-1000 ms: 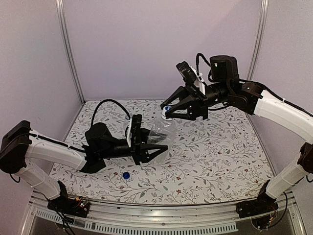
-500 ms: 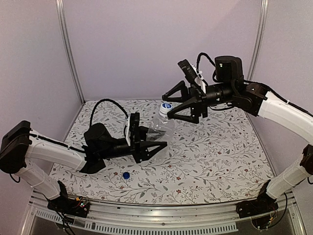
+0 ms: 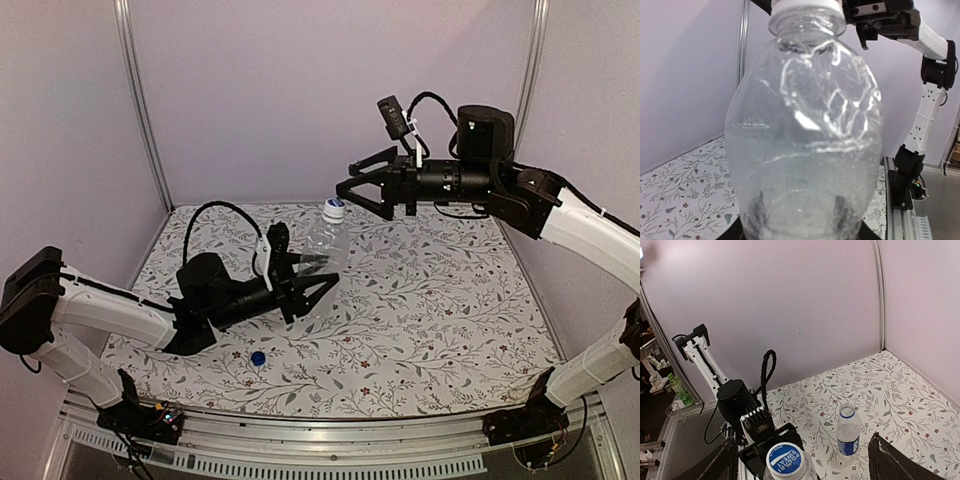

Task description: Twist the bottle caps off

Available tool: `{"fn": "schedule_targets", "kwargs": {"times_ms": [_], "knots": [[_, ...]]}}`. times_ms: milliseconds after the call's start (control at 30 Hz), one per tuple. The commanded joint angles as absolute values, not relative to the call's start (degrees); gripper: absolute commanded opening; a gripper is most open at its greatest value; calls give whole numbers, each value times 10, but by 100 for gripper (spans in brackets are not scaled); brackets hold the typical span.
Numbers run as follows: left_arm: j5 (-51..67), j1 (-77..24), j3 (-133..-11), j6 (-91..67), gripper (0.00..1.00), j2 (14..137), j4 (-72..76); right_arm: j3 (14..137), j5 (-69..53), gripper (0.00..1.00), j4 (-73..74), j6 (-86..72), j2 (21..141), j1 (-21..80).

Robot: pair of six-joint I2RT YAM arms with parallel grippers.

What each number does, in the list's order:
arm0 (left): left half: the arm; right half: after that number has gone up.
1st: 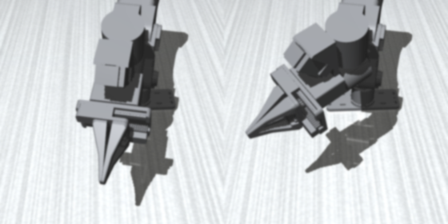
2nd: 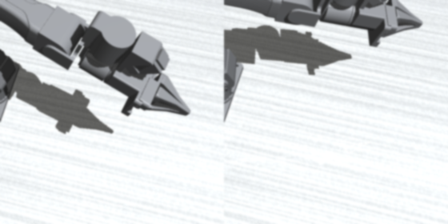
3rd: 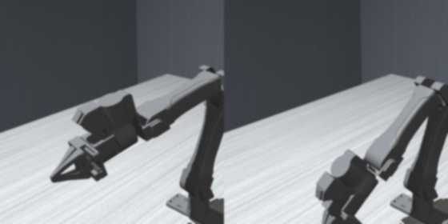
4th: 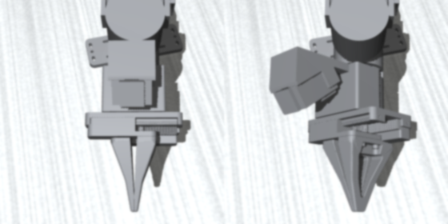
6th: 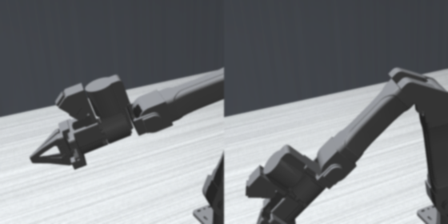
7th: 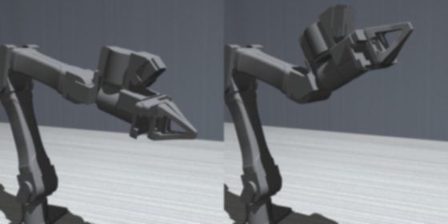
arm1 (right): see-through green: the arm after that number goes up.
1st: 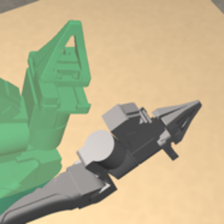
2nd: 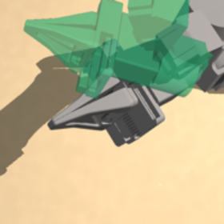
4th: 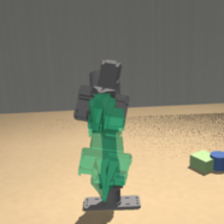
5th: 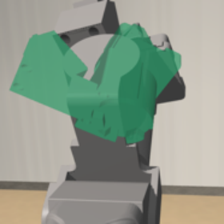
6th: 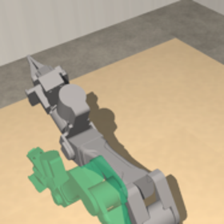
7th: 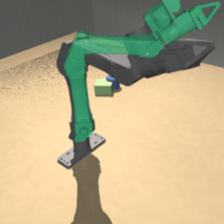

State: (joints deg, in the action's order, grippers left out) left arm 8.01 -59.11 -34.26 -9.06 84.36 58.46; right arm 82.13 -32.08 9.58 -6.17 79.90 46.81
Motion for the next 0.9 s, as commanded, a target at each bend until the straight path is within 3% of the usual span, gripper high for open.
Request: {"fn": "schedule_targets", "kwargs": {"times_ms": [0,467,867], "knots": [[12,-607,-360,-63,44,833,565,852,-187,88,99,-107,813,496],[-77,-631,-372,-26,45,831,542,878,-138,78,139,-130,859,529],[-107,-634,-372,-20,46,831,535,862,-158,50,132,-133,860,533]]}}
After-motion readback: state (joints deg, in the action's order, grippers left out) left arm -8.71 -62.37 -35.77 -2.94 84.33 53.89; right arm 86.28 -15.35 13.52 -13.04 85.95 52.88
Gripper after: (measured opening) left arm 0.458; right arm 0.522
